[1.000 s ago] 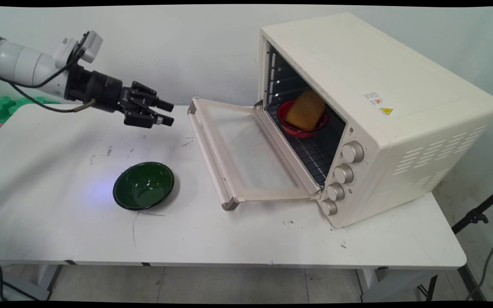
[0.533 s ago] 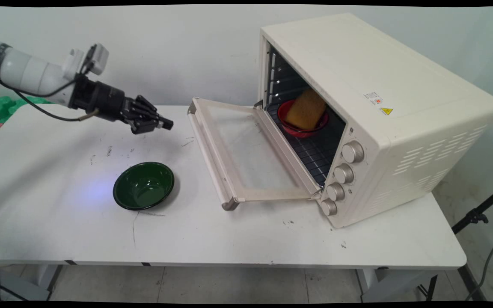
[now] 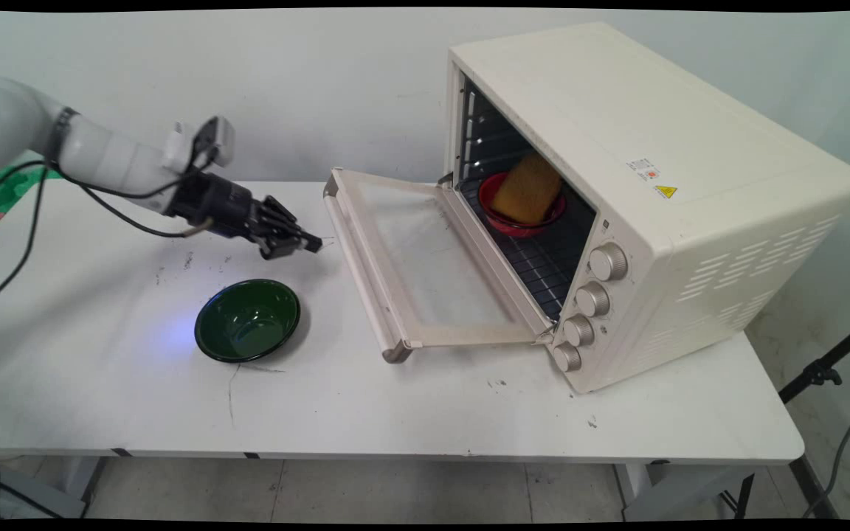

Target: Close the oven

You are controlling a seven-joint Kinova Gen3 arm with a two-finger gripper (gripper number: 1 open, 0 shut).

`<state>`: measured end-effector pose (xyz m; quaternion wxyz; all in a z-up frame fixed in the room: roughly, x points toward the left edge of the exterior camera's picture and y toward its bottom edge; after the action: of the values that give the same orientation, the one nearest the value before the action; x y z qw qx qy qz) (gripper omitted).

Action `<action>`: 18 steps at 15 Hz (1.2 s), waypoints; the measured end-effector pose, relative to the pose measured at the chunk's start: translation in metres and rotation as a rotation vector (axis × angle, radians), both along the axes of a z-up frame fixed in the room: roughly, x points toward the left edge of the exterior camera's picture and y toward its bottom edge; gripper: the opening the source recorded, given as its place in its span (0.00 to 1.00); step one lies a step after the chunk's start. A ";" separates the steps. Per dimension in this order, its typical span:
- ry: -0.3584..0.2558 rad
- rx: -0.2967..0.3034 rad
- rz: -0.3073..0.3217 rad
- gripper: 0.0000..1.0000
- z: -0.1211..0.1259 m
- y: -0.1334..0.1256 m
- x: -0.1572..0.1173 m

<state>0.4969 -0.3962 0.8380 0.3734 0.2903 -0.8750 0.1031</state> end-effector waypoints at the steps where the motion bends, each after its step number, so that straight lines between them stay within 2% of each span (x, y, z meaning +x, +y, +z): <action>1: -0.003 0.005 0.001 0.00 -0.004 -0.002 -0.004; 8: -0.026 0.048 0.013 0.00 -0.043 -0.024 -0.052; 12: -0.030 0.059 0.020 0.00 -0.057 -0.036 -0.070; 18: -0.029 0.055 0.042 0.00 -0.059 -0.044 -0.081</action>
<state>0.4160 -0.4405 0.7790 0.3504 0.3175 -0.8765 0.0908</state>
